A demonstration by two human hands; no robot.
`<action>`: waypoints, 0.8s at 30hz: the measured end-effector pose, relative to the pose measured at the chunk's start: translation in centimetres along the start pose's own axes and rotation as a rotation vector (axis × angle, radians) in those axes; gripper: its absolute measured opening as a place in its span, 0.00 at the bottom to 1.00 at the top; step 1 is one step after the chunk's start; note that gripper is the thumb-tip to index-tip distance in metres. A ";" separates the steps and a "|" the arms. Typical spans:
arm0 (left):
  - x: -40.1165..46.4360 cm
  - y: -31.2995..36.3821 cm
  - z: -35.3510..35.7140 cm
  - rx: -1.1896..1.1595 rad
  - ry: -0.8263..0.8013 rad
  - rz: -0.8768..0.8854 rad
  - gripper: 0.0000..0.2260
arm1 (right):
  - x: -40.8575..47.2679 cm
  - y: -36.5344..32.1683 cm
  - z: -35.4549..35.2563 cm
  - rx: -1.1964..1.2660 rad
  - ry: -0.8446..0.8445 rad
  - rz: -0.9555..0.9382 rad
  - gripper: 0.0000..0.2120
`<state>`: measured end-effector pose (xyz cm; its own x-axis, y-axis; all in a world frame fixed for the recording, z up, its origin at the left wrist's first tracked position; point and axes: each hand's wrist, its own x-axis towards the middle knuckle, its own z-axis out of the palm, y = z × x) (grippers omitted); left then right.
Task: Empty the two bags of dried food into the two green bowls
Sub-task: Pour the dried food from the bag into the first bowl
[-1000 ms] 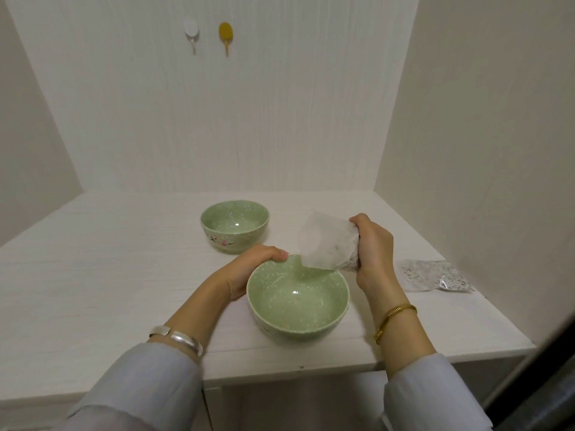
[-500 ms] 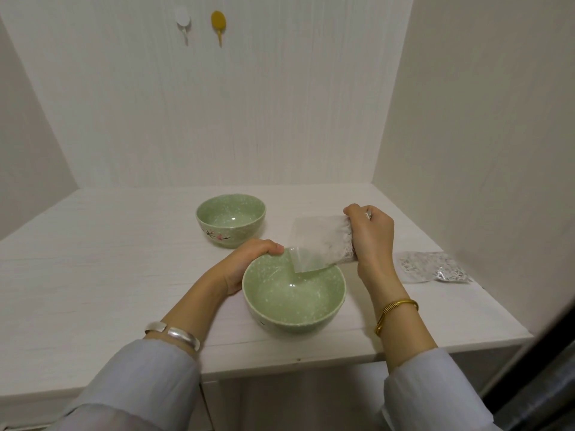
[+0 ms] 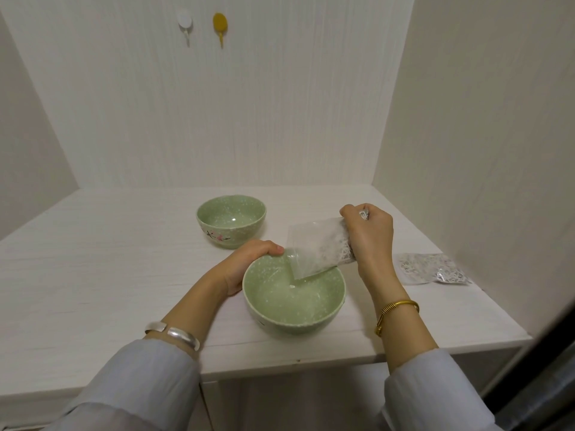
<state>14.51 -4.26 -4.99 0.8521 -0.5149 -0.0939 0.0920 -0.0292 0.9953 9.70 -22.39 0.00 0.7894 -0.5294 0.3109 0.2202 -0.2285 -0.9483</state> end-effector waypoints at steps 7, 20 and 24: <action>-0.1 0.2 0.3 -0.018 0.012 -0.004 0.06 | 0.0 -0.2 0.0 -0.010 -0.003 -0.029 0.18; -0.2 0.3 0.4 -0.013 0.008 0.007 0.07 | -0.1 -0.6 0.1 -0.058 0.018 -0.091 0.21; -0.2 0.3 0.3 0.002 0.003 0.015 0.07 | 0.0 -0.6 0.1 -0.070 0.008 -0.111 0.22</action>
<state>14.23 -4.45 -4.69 0.8550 -0.5125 -0.0795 0.0788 -0.0232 0.9966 9.65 -22.20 0.53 0.7577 -0.5043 0.4143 0.2653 -0.3419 -0.9015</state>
